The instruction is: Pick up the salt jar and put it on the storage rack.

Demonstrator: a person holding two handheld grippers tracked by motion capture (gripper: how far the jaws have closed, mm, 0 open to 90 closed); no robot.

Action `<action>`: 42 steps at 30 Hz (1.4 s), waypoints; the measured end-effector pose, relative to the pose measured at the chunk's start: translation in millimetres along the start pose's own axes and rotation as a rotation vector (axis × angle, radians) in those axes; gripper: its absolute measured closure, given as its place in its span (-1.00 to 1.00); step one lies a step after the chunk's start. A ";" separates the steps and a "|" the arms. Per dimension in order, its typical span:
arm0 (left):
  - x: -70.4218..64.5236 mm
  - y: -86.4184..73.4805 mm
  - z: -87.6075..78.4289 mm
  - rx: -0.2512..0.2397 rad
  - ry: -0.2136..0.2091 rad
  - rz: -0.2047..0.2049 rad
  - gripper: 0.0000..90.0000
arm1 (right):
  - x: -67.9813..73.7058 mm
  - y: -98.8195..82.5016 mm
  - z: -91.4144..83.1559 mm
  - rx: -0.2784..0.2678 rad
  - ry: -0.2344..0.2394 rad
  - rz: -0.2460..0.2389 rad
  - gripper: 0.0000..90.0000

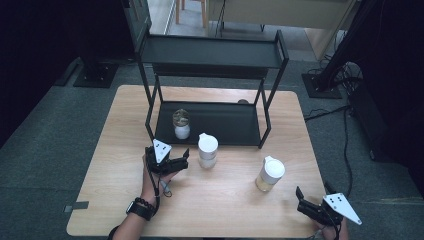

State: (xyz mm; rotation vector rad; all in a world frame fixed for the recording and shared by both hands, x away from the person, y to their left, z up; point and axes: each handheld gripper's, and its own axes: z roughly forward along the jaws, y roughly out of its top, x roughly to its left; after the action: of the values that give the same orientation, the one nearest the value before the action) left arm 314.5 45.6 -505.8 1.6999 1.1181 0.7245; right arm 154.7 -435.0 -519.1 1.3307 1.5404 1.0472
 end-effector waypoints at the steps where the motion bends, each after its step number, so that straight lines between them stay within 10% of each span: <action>1: 0.6 -0.5 -0.7 0.000 0.000 0.000 -0.96 | 0.0 0.0 0.0 0.000 0.000 0.000 -1.00; 42: 11.5 -14.7 -32.0 -0.008 0.004 -0.025 -0.96 | 0.3 0.0 0.4 0.005 -0.005 -0.007 -1.00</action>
State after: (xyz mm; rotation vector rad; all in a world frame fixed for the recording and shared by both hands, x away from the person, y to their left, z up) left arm 287.0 70.5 -507.4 1.6761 1.1359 0.7157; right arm 155.0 -434.7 -519.2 1.3291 1.5438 1.0356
